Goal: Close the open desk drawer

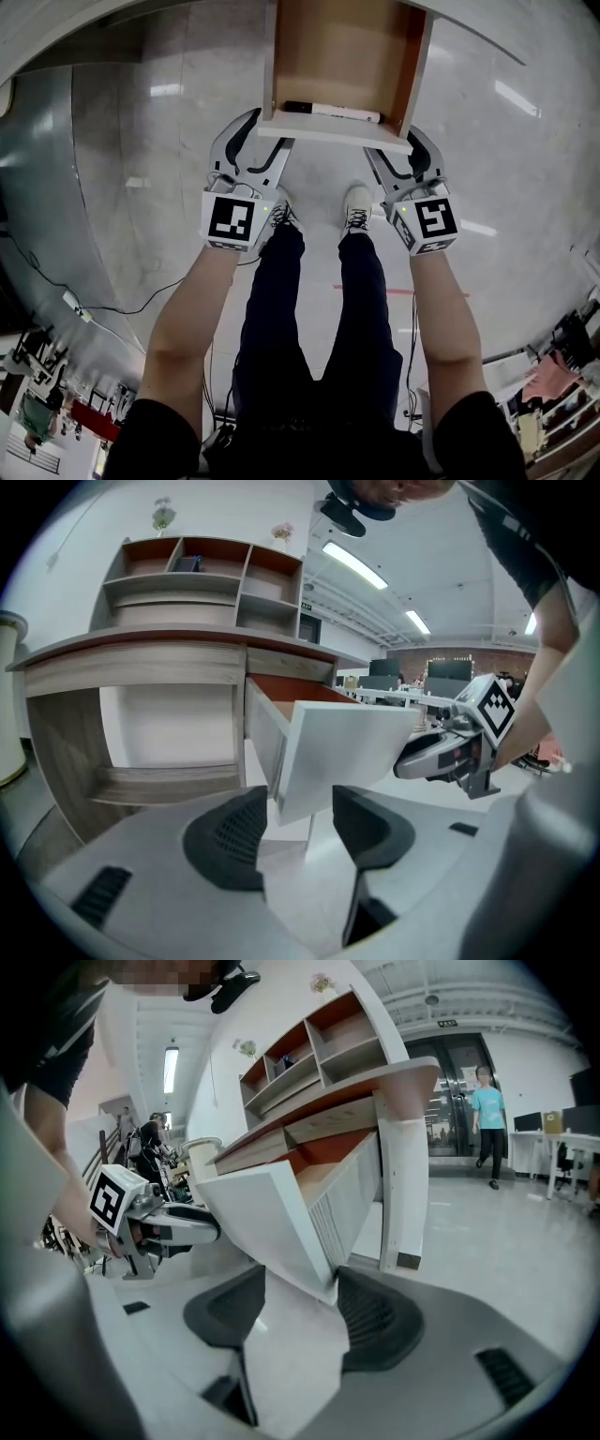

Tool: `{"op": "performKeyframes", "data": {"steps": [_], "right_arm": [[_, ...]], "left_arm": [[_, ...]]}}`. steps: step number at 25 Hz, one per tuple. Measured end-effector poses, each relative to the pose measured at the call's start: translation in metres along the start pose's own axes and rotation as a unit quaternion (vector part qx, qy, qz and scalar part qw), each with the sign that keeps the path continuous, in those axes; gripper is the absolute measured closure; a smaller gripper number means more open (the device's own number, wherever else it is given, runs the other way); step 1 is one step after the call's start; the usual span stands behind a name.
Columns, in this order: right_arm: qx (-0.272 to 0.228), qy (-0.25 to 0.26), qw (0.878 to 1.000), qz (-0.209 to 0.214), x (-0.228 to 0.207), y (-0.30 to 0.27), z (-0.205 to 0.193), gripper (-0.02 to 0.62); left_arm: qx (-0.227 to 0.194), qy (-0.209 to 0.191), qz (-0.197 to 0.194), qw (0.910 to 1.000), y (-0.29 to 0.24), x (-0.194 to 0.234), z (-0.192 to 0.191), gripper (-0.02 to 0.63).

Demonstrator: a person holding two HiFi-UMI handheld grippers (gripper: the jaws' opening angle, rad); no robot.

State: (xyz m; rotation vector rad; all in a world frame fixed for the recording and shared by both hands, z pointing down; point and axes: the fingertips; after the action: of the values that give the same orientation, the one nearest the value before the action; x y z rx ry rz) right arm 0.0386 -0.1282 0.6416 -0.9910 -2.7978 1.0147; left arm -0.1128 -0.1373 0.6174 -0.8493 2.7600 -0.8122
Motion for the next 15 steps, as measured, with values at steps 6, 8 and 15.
{"op": "performKeyframes", "data": {"steps": [6,8,15], "right_arm": [[0.001,-0.007,1.0,-0.013,-0.006,-0.012,0.003,0.338],[0.002,-0.004,1.0,-0.013,-0.006,-0.013,0.005,0.337],[0.001,-0.016,1.0,-0.014,-0.004,-0.008,0.007,0.351]], "left_arm": [[-0.003,0.002,0.002,1.0,-0.007,0.006,0.001,0.391],[-0.005,0.0,0.001,1.0,-0.007,0.005,0.003,0.391],[-0.001,0.017,0.003,0.9999,-0.004,0.002,0.004,0.425]]}}
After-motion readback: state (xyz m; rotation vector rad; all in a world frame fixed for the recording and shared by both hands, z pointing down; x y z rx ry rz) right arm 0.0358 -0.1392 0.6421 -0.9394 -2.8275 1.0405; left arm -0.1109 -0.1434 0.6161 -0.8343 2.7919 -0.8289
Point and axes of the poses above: the fingertips, and each gripper's own axes: y backward along the fingers, x to its left, z out of its top, and after that the axes turned 6 degrees about x, right-handed
